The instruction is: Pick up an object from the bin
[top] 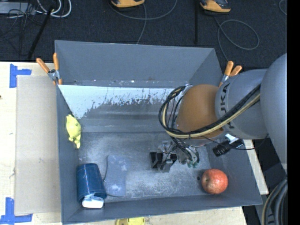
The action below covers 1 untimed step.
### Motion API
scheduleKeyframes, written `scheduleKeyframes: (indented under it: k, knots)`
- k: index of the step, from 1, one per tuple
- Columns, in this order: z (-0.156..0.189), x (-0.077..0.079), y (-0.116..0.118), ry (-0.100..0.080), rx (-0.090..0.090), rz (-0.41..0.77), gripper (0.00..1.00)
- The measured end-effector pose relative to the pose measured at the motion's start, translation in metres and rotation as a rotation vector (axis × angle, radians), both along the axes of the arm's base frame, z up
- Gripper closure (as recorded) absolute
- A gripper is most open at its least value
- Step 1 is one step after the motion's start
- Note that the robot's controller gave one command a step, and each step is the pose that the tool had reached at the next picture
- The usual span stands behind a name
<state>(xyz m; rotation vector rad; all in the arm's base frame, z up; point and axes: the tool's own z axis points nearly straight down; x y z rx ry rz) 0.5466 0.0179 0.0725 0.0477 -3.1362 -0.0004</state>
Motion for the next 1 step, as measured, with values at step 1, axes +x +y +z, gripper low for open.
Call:
scheduleKeyframes:
  k: [1]
  knots:
    - [0.1931,-0.0207,-0.0137,-0.014,0.000,0.025,1.00]
